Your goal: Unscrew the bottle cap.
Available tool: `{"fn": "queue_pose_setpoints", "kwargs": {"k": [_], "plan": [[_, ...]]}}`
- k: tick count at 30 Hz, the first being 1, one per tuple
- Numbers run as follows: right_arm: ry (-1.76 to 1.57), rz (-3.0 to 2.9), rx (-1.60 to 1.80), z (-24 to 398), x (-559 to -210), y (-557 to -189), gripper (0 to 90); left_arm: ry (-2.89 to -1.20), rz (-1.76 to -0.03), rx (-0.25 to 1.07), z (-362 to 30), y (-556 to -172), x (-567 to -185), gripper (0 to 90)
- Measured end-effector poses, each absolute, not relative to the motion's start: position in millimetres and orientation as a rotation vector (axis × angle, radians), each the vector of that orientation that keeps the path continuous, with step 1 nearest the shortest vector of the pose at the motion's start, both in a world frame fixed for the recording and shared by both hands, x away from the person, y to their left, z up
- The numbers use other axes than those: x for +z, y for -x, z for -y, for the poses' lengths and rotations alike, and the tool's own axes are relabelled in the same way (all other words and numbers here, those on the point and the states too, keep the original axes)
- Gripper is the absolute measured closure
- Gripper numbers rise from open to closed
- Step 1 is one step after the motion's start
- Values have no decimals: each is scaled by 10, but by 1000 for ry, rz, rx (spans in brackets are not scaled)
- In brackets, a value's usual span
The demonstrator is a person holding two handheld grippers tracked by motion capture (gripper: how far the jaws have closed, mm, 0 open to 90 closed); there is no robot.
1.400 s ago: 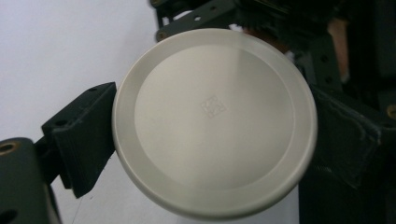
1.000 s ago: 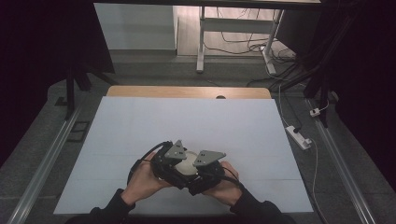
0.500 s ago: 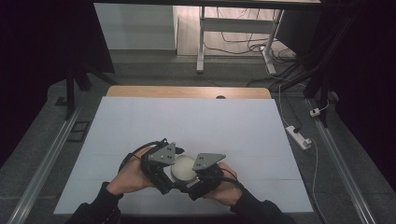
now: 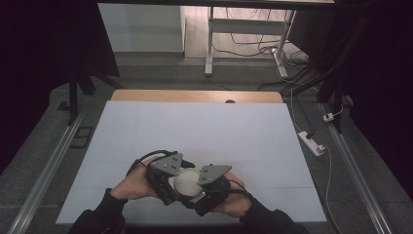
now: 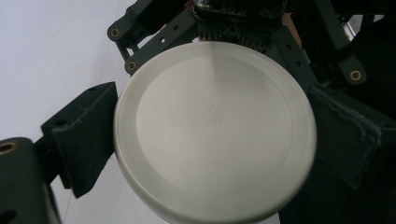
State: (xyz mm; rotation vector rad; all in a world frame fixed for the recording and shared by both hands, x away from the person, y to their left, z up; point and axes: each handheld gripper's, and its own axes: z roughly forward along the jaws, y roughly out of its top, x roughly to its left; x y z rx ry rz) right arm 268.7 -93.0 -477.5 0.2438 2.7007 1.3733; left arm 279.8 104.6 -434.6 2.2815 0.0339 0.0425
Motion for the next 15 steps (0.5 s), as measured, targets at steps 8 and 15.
{"fn": "queue_pose_setpoints", "kwargs": {"k": [8, 15], "plan": [[-344, -2657, 1332, 952, -4781, -2744, 64, -2283, -219, 102, -968, -2828, -4342, 79], [-456, -2610, 1296, 976, -4798, -2809, 64, -2271, -397, 160, -873, -2845, -4356, 80]]}}
